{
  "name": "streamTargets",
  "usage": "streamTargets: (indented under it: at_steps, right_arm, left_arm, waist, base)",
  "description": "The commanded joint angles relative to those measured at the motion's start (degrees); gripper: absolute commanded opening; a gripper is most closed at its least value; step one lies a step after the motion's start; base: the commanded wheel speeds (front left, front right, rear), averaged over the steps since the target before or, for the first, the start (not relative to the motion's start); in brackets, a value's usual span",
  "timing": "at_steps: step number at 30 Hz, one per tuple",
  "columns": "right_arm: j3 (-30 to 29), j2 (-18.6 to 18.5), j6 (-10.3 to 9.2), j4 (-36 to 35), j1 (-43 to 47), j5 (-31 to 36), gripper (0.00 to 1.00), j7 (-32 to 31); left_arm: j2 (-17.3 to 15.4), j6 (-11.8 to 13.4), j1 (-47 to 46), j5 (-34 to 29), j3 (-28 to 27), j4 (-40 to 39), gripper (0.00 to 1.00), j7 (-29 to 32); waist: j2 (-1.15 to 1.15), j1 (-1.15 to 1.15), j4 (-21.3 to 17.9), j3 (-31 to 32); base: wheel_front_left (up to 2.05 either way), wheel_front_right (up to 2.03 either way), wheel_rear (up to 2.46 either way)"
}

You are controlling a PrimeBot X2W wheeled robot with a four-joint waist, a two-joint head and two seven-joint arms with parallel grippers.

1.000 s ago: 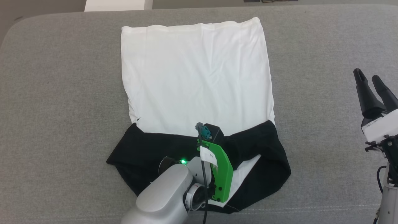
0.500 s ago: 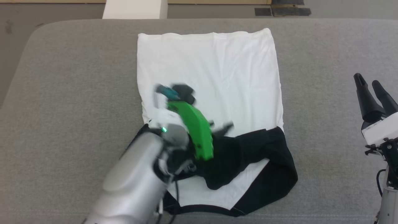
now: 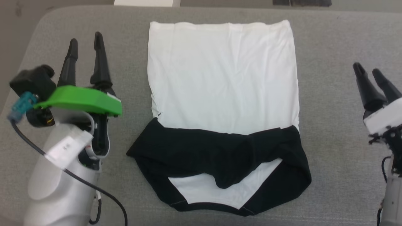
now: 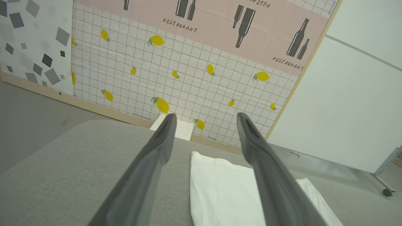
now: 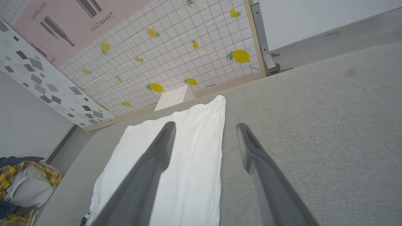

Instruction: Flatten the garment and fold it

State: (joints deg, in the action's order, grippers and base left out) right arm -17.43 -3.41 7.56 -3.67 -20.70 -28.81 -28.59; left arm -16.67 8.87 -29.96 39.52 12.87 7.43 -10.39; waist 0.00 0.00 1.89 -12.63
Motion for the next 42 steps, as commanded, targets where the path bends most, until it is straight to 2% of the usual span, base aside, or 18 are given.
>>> streamTargets:
  at_steps: [1,6,12,17,23,31,40,41,42]
  right_arm:
    - [0.1,-0.4,-0.08,0.3,-1.9,0.3,1.00,-0.5]
    - [0.8,-2.7,-0.08,2.3,-8.9,2.8,1.00,-3.6]
    - [2.3,-6.4,-0.08,8.0,-22.5,7.6,1.00,-10.2]
    - [3.4,-9.3,-0.08,15.8,-35.7,15.0,1.00,-16.5]
    - [4.1,-11.9,-0.08,23.7,-46.3,23.8,1.00,-24.5]
    - [6.4,-13.8,-0.08,27.6,-53.3,29.8,1.00,-30.3]
    - [10.0,-15.9,-0.08,29.8,-53.1,29.9,1.00,-34.8]
    - [10.1,-16.0,-0.08,29.9,-52.9,29.6,0.87,-35.5]
    - [10.1,-16.0,-0.08,29.7,-52.8,29.1,0.22,-35.7]
  left_arm:
    - [-0.7,-0.3,1.4,-2.4,0.5,0.1,1.00,-1.6]
    - [-0.8,-0.5,2.2,-8.7,1.4,-1.4,1.00,-4.3]
    - [2.0,-0.8,0.3,-12.5,0.5,-4.2,1.00,-4.6]
    - [4.5,-2.2,-1.3,-14.9,-0.5,-6.1,1.00,-4.6]
    - [8.1,-4.0,-2.6,-16.4,-1.7,-7.0,1.00,-4.6]
    - [11.2,-6.3,-3.7,-18.6,-3.2,-7.6,1.00,-4.6]
    - [12.7,-7.8,-3.5,-20.2,-4.6,-7.2,1.00,-4.6]
    - [12.8,-7.9,-3.6,-20.3,-4.8,-7.1,1.00,-4.6]
    - [12.9,-8.1,-3.7,-20.4,-4.9,-6.8,1.00,-4.6]
  waist:
    - [0.00,0.00,0.9,-2.8]
    - [0.00,0.00,2.4,-8.3]
    - [0.00,0.00,5.7,-16.3]
    - [0.00,0.00,8.4,-22.3]
    - [0.00,0.00,11.6,-27.3]
    - [0.00,0.00,14.2,-31.6]
    - [0.00,0.00,14.1,-32.4]
    - [0.00,0.00,13.9,-32.2]
    - [0.00,0.00,13.7,-32.1]
  base:
    - [0.00,0.00,0.00]
    - [0.00,0.00,0.00]
    - [0.00,0.00,0.00]
    - [0.00,0.00,0.00]
    - [0.00,0.00,0.00]
    - [0.00,0.00,0.00]
    - [0.00,0.00,0.00]
    - [0.00,0.00,0.00]
    - [0.00,0.00,0.00]
